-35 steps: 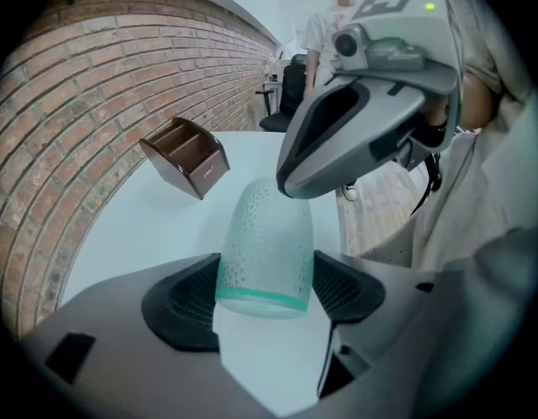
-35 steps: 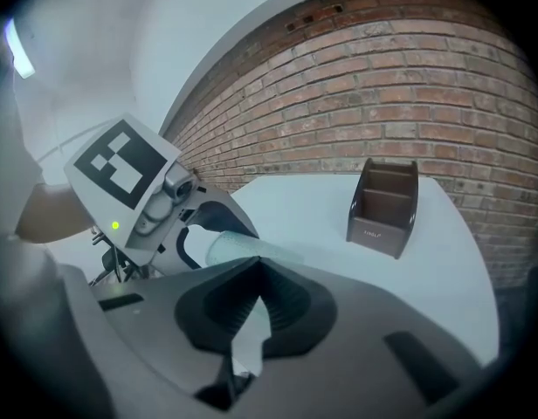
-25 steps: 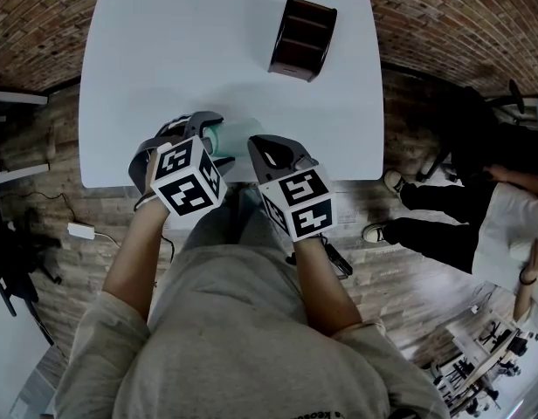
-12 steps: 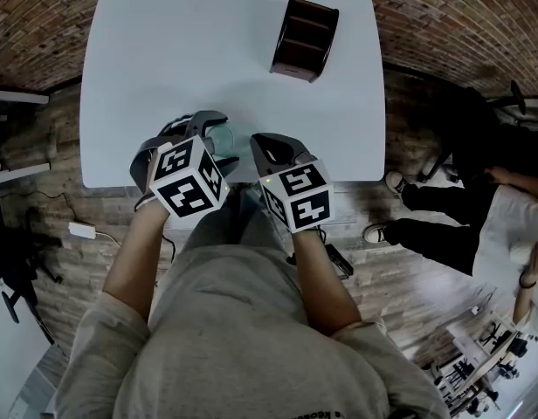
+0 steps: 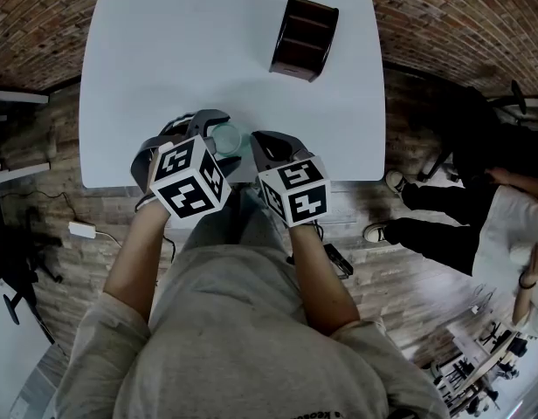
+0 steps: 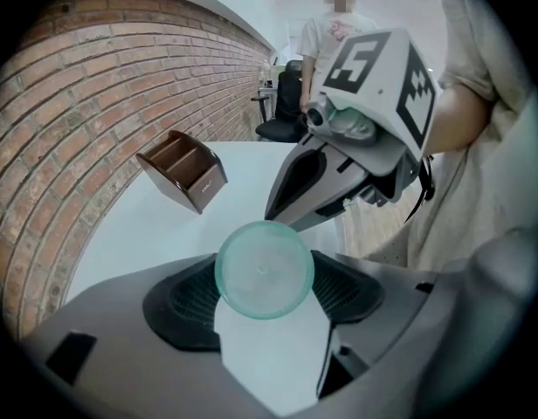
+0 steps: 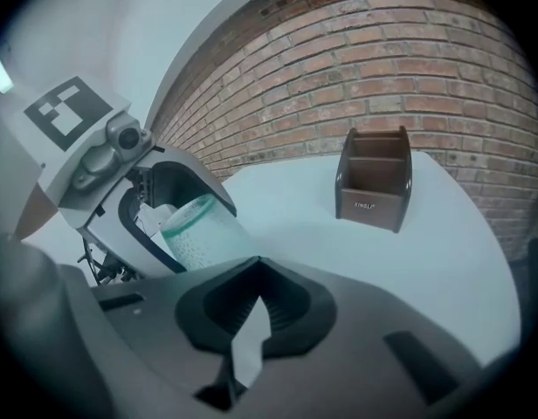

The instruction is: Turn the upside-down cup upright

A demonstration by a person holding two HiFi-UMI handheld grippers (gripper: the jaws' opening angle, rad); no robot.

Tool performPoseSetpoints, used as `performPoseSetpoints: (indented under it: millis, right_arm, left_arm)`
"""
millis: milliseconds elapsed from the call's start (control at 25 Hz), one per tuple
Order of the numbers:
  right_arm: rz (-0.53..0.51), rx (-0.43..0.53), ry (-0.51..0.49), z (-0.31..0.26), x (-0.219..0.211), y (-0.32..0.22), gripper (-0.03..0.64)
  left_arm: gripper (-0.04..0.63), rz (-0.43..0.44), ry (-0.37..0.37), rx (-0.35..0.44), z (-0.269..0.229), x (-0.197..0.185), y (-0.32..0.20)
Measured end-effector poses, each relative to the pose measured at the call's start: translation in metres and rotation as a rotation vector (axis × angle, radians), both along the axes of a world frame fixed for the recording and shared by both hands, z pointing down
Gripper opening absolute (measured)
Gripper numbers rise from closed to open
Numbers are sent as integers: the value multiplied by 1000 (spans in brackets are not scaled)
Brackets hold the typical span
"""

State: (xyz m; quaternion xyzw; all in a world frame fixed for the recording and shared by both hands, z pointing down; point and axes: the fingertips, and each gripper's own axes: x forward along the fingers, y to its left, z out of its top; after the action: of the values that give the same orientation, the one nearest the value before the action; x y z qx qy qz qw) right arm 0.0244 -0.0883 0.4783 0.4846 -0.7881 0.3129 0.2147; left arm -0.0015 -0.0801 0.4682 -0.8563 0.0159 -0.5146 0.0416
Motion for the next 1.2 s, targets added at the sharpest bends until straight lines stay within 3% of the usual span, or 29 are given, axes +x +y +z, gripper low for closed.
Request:
performPoseSetpoints:
  millis: [520, 1200]
  right_arm:
    - [84, 84, 34, -23, 20, 2, 6]
    - [158, 91, 38, -25, 49, 24, 6]
  left_arm:
    - [319, -18, -61, 8, 15, -7, -9]
    - [319, 18, -146, 42, 29, 8, -18]
